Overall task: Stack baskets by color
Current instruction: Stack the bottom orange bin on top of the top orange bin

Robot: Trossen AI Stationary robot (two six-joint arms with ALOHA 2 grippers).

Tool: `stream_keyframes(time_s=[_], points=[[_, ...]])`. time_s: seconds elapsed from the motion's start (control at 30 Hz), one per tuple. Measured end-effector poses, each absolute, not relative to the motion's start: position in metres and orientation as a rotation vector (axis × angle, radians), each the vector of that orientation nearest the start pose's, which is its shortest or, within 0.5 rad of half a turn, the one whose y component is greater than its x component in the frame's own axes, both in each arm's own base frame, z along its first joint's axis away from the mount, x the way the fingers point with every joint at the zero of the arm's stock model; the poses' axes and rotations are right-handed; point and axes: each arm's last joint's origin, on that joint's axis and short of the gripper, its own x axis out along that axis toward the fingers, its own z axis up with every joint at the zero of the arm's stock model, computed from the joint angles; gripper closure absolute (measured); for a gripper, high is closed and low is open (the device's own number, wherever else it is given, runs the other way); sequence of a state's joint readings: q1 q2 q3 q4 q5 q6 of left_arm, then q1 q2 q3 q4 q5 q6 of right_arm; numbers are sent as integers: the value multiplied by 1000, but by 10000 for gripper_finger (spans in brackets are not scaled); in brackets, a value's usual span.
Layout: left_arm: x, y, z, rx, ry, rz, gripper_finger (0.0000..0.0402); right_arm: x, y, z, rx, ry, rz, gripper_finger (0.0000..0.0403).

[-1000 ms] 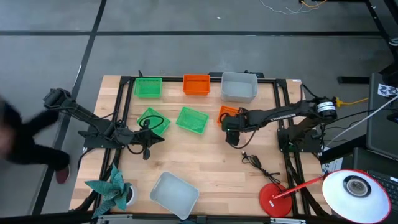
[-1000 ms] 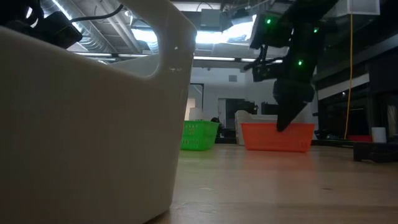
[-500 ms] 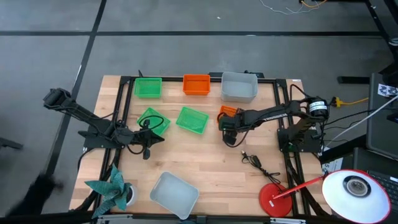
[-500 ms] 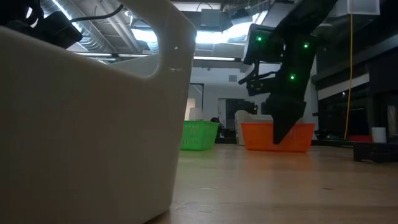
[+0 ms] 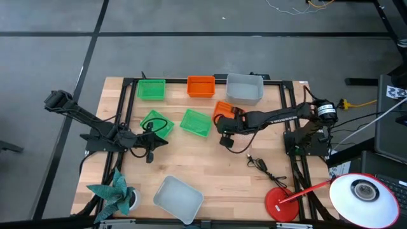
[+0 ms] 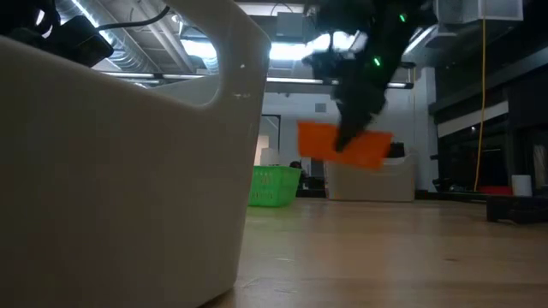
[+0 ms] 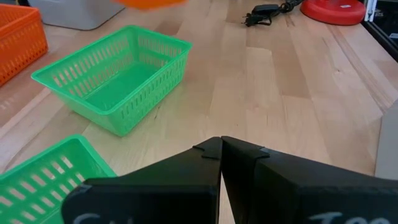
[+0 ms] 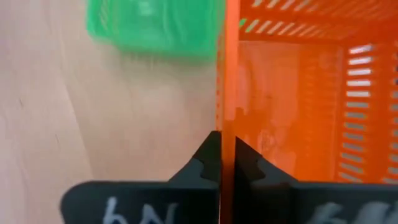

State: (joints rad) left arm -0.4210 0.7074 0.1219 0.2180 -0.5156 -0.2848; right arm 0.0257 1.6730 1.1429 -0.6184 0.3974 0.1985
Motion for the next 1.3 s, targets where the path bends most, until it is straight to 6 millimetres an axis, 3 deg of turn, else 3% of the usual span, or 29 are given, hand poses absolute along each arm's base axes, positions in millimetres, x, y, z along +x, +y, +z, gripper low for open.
stream_keyframes(time_s=[0.27,0.5,0.73,0.87,1.1,1.3], points=[[137,-46,156,-116,311,139,401,355,-23,260,-417,912,-451,402],[137,-46,156,-116,311,139,401,367,-78,279,-475,730,-374,402],[137,-46,156,-116,311,139,401,366,-151,280,-350,533,-291,403],[137,-46,156,-116,311,139,401,374,-180,278,-292,501,-280,403],[137,-46,156,-111,312,139,401,406,-205,256,-202,651,-212,403],[137,-46,156,-110,312,138,401,418,-212,243,-165,808,-217,403]])
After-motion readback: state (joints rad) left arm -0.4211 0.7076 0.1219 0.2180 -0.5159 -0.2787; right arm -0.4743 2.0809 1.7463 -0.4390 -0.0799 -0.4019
